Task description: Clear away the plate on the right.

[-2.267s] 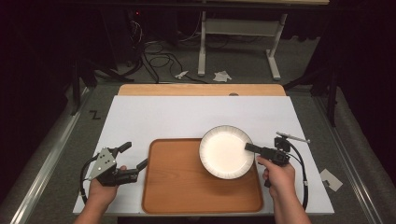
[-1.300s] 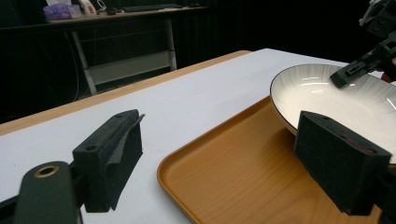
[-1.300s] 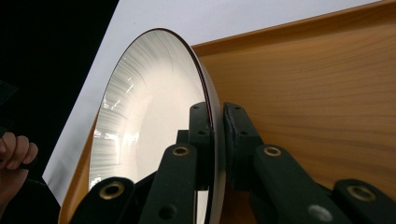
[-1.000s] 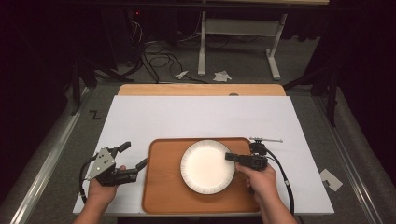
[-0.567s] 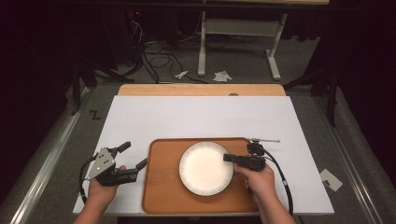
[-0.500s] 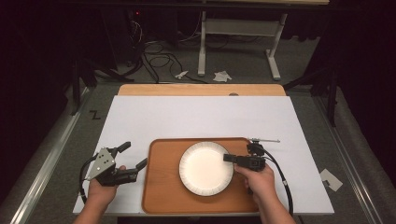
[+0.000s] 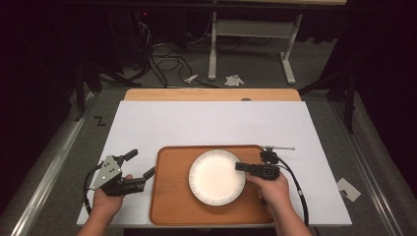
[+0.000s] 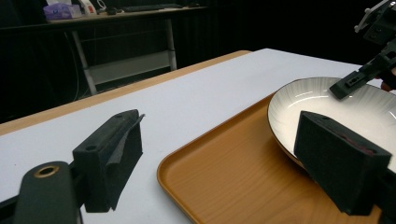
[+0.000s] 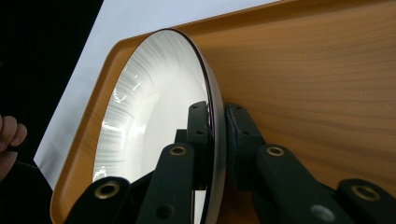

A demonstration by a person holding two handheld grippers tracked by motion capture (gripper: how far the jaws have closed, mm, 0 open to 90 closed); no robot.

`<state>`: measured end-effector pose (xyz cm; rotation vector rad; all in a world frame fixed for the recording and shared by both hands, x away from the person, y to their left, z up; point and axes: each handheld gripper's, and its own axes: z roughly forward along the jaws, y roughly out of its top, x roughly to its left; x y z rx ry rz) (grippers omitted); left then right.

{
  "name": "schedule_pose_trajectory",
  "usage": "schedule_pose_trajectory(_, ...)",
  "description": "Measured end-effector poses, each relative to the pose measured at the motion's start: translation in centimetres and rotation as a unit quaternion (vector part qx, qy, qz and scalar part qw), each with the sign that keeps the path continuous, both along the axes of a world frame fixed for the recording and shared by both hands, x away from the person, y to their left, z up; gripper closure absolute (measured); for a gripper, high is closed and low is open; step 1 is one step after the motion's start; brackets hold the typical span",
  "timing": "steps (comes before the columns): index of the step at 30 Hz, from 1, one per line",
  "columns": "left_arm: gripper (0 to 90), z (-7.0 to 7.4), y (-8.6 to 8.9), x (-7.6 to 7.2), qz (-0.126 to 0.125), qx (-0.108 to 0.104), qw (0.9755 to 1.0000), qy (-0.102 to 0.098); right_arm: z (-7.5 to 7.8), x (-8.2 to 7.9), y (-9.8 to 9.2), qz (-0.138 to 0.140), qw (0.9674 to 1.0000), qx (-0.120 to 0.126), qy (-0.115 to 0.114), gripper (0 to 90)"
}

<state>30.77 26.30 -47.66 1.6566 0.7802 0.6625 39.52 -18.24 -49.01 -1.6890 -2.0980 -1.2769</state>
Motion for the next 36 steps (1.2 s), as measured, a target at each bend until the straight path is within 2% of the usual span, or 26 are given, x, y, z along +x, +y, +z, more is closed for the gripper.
schedule_pose_trajectory(6, 16.0, 0.00, 0.00, 0.01, 0.000, 0.000, 1.0000, 0.000, -0.03, 0.02, -0.06, 0.004, 1.0000, -0.002, 0.002, 80.8)
schedule_pose_trajectory(19, 16.0, -0.01, -0.03, 0.00, -0.001, 0.000, 1.0000, 0.000, -0.27, 0.06, 0.06, 0.022, 0.9995, -0.020, 0.012, 66.8)
schedule_pose_trajectory(36, 16.1, -0.04, -0.08, 0.02, -0.004, 0.005, 1.0000, 0.002, -0.90, 0.18, 0.39, 0.035, 0.9977, -0.053, 0.024, 62.1)
